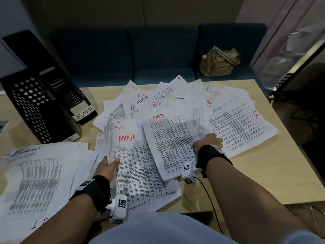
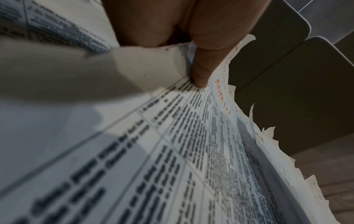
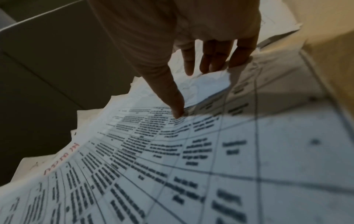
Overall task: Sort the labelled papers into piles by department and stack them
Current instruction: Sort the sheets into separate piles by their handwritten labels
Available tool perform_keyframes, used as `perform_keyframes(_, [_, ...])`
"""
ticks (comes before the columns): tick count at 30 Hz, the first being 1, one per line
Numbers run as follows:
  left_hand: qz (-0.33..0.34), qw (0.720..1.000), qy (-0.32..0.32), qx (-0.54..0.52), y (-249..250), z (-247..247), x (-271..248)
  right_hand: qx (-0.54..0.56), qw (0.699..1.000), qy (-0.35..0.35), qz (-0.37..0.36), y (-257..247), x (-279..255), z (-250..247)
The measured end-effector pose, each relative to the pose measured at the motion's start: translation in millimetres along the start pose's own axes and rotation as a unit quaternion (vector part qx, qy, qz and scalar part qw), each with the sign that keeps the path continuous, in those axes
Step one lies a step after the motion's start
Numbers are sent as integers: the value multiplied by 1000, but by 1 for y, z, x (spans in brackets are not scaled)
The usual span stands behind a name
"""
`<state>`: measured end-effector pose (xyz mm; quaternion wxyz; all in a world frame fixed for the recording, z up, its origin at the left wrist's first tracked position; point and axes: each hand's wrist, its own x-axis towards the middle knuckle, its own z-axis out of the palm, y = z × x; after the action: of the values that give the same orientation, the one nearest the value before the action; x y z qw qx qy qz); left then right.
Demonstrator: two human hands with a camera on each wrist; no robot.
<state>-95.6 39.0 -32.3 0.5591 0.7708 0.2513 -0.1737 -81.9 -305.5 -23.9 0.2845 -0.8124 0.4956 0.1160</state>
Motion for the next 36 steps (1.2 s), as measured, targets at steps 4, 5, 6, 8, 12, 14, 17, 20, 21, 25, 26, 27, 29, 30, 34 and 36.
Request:
perform_keyframes(4, [6, 1000, -4, -7, -2, 1, 0, 96, 995, -36, -21, -1, -5, -1])
perform_keyframes(5, [8, 1000, -3, -8, -4, 1, 1, 107, 992, -51, -42, -2, -7, -3])
perform_keyframes(6, [9, 1000, -2, -5, -5, 1, 2, 100, 990, -52, -80, -2, -9, -4])
perform_keyframes(8, [10, 1000, -2, -2, -7, 0, 3, 59, 983, -5, -176, -3, -22, -4])
perform_keyframes(12, [13, 1000, -6, -7, -7, -1, 4, 21, 914, 109, -391, -4, -65, 4])
perform_keyframes(14, [8, 1000, -8, -5, -7, -1, 2, -4, 872, 122, -473, -1, -80, 10])
perform_keyframes(17, [3, 1000, -3, 5, -8, -1, 2, -10, 849, 121, -514, 0, -92, 13])
perform_keyframes(20, [0, 1000, -8, 2, -9, -1, 4, 38, 902, 105, -417, -5, -82, 0])
perform_keyframes(21, [0, 1000, -8, 1, -9, 0, 5, 32, 921, 108, -372, -3, -69, -3])
perform_keyframes(25, [5, 1000, -8, 14, -7, 2, 1, -110, 966, 93, -215, 17, -24, -6])
perform_keyframes(26, [5, 1000, -9, 17, -6, 3, -1, -117, 972, 75, -192, 20, -19, -6])
perform_keyframes(27, [4, 1000, -8, 14, -6, 3, 0, -112, 976, 57, -176, 22, -16, -7])
perform_keyframes(29, [5, 1000, -6, 14, -7, 2, 0, -109, 981, 41, -158, 21, -12, -7])
perform_keyframes(30, [7, 1000, -8, 15, -8, 2, 0, -99, 983, 43, -147, 19, -12, -9])
perform_keyframes(34, [6, 1000, -6, 13, -10, 2, 4, -15, 982, 48, -182, 16, -17, -14])
perform_keyframes(36, [5, 1000, -1, 11, -10, 3, 5, 23, 963, 76, -258, 15, -26, -20])
